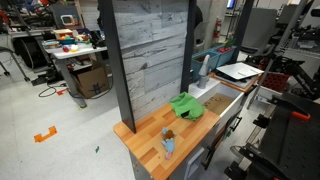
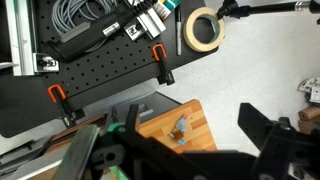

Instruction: Move the faucet spout to the right

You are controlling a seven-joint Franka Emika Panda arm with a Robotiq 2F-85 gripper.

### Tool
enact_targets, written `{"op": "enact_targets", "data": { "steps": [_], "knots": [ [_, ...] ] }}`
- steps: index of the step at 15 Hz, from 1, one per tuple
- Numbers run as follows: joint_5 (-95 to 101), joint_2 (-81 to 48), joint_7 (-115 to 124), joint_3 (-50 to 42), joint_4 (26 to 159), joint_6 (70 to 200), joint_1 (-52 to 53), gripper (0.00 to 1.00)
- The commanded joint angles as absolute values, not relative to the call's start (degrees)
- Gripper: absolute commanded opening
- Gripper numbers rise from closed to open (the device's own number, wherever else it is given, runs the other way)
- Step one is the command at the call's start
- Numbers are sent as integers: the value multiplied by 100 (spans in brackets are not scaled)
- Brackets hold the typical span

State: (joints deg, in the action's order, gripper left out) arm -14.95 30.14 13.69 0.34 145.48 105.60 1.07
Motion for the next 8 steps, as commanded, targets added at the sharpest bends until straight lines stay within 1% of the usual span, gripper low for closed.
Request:
{"op": "enact_targets", "data": {
  "steps": [1, 4, 8],
  "knots": [
    [-1430, 2894, 1262, 60, 14532, 10724, -44, 100],
    [-1411, 2575, 1220, -22, 14432, 11099, -157, 100],
    [-1370, 1761, 1147, -167, 14210, 11807, -350, 100]
  ]
}}
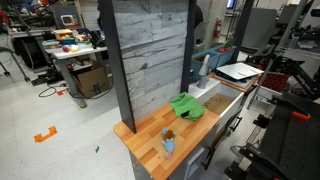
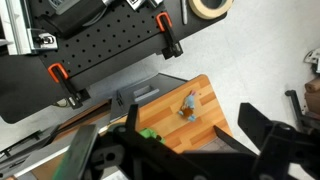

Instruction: Move the faucet spout to the right

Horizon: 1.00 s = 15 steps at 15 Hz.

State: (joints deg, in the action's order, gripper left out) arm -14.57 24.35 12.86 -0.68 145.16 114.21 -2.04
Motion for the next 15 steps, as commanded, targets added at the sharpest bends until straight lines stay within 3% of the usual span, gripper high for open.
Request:
{"op": "enact_targets", "data": {
  "steps": [1, 15],
  "knots": [
    [-1378, 1385, 1128, -215, 14086, 12148, -399, 100],
    [-1488, -3210, 2230, -1057, 10421, 13079, -944, 100]
  ]
}}
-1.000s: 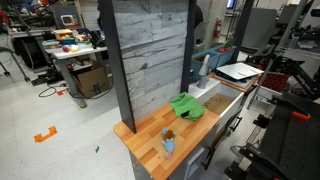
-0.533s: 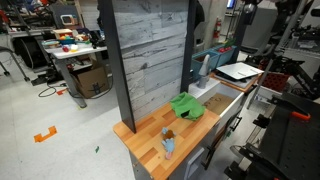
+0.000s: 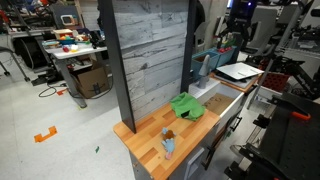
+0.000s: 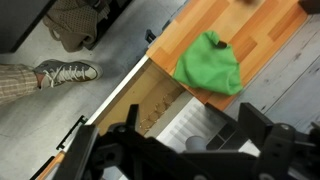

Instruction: Move the faucet spout to the right

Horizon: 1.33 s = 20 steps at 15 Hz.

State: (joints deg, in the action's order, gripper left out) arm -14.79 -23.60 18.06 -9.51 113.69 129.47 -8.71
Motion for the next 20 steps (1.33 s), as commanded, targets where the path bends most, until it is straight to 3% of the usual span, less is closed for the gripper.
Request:
{"op": "enact_targets", "data": {
  "steps": [1, 11, 12, 13, 20],
  "knots": [
    [-1451, -3458, 2377, -1114, 10171, 13206, -947, 100],
    [-1531, -5014, 3277, -1230, 8509, 13642, -965, 100],
    [-1529, -5096, 3312, -1219, 8407, 13631, -968, 75],
    [-1535, -5168, 3336, -1203, 8314, 13625, -979, 74],
    [-1389, -5079, 3217, -1229, 8511, 13637, -901, 18]
  ]
}}
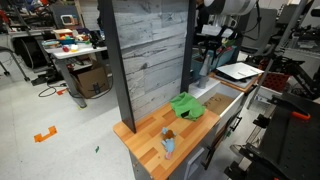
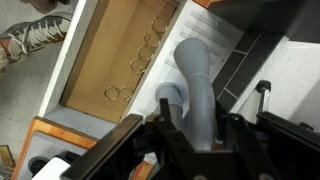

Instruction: Move the faucet spout to the right

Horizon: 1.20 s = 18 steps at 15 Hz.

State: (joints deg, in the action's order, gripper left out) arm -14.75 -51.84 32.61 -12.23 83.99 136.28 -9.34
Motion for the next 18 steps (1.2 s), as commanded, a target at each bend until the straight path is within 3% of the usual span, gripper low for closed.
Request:
{"op": "enact_targets", "data": {
  "steps": [1, 3, 4, 18],
  "knots": [
    [-1380, -5033, 3188, -1229, 8574, 13659, -888, 12],
    [-1361, -4944, 3137, -1232, 8710, 13696, -856, 1],
    [-1327, -4881, 3090, -1249, 8808, 13719, -836, 6],
    [-983, -4306, -142, -910, 9538, 13162, -1711, 6]
  ]
}}
